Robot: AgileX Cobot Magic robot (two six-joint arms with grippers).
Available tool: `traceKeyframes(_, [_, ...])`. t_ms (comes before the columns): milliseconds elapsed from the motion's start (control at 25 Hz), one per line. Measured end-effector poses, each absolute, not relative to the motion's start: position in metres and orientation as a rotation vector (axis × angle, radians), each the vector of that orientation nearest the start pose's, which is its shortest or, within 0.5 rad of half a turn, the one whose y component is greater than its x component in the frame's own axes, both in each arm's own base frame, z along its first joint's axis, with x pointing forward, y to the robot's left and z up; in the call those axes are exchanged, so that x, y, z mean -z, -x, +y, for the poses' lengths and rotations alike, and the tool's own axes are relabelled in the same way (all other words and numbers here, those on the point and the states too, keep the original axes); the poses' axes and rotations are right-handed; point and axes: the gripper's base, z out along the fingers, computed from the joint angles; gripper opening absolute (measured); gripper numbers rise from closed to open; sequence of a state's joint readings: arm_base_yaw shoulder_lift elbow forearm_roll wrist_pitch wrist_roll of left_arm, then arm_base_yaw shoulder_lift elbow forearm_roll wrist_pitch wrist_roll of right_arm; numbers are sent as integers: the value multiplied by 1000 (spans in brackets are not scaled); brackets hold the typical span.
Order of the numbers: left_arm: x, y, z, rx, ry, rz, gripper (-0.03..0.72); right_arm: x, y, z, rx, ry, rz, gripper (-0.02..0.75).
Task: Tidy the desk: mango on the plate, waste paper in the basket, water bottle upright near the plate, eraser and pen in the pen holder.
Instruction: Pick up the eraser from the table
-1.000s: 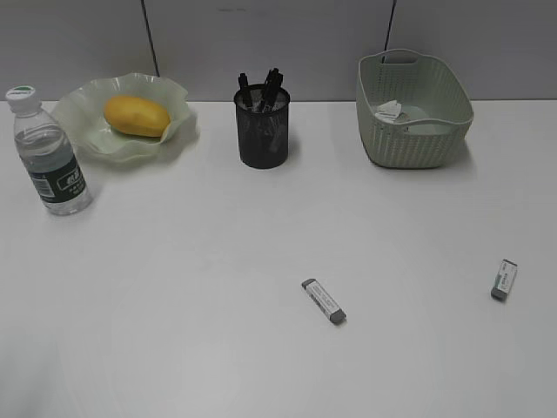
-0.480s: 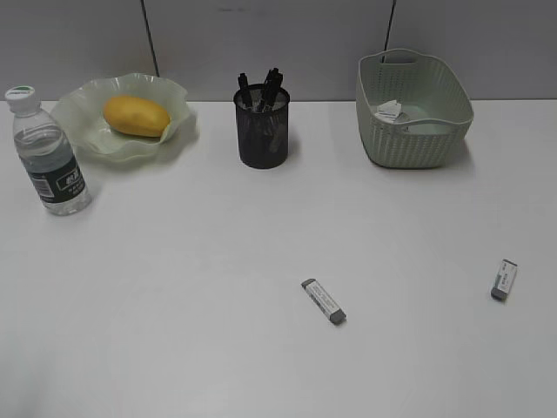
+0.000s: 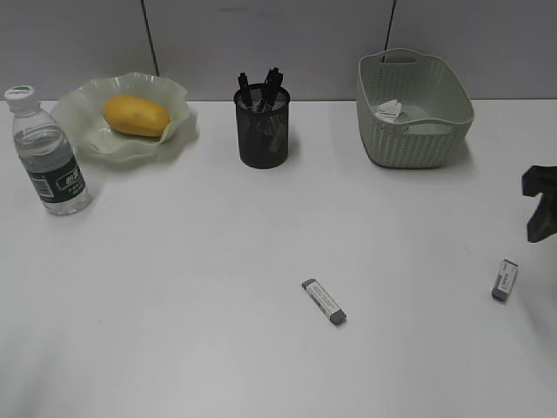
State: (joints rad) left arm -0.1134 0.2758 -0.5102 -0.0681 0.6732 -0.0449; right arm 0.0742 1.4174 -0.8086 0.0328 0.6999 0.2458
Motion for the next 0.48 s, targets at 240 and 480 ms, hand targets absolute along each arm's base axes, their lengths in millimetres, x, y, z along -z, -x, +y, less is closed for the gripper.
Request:
traceKeyframes(240, [-306, -59, -11, 182, -42, 1935, 301, -182, -291, 26, -129, -365, 2904, 471])
traceKeyframes(480, [-306, -60, -11, 182, -42, 1937, 301, -142, -301, 26, -102, -500, 3006, 472])
